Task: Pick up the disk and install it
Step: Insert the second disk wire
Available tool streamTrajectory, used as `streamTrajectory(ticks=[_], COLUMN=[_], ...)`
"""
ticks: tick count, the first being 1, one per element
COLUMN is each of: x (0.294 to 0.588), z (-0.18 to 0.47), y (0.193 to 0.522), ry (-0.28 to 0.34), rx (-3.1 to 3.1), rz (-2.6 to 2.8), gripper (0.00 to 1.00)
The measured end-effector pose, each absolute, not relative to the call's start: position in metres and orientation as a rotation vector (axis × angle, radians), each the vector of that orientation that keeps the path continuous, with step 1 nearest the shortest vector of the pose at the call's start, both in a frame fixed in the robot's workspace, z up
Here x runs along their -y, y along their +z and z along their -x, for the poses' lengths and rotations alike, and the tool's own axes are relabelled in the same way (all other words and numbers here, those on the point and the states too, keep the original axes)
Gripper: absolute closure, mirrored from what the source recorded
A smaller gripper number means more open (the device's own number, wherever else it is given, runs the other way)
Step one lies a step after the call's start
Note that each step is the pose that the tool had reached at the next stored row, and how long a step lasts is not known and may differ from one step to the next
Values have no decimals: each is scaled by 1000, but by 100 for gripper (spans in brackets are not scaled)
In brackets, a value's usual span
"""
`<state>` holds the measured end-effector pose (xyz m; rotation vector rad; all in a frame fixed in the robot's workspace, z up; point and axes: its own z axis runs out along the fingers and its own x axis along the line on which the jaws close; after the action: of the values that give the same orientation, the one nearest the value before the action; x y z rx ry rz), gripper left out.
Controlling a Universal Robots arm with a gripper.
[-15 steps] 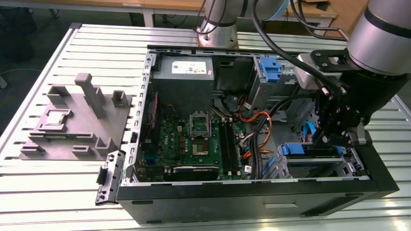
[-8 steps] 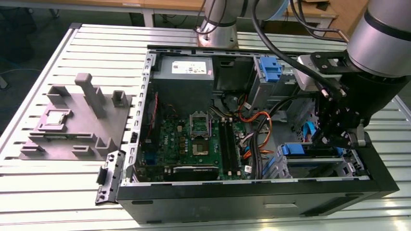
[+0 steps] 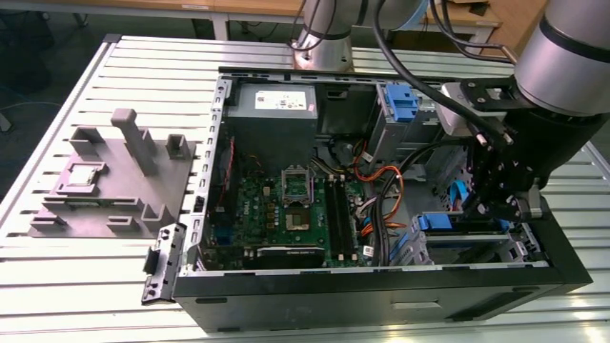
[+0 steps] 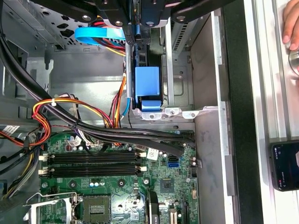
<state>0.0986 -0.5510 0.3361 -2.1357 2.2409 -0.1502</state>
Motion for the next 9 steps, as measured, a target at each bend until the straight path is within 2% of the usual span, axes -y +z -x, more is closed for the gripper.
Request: streamTrajectory(ticks=[9], x=[551], z=[-99], y=[335], ry=[-132], rx=[-2234], rz=[2128], gripper=[84])
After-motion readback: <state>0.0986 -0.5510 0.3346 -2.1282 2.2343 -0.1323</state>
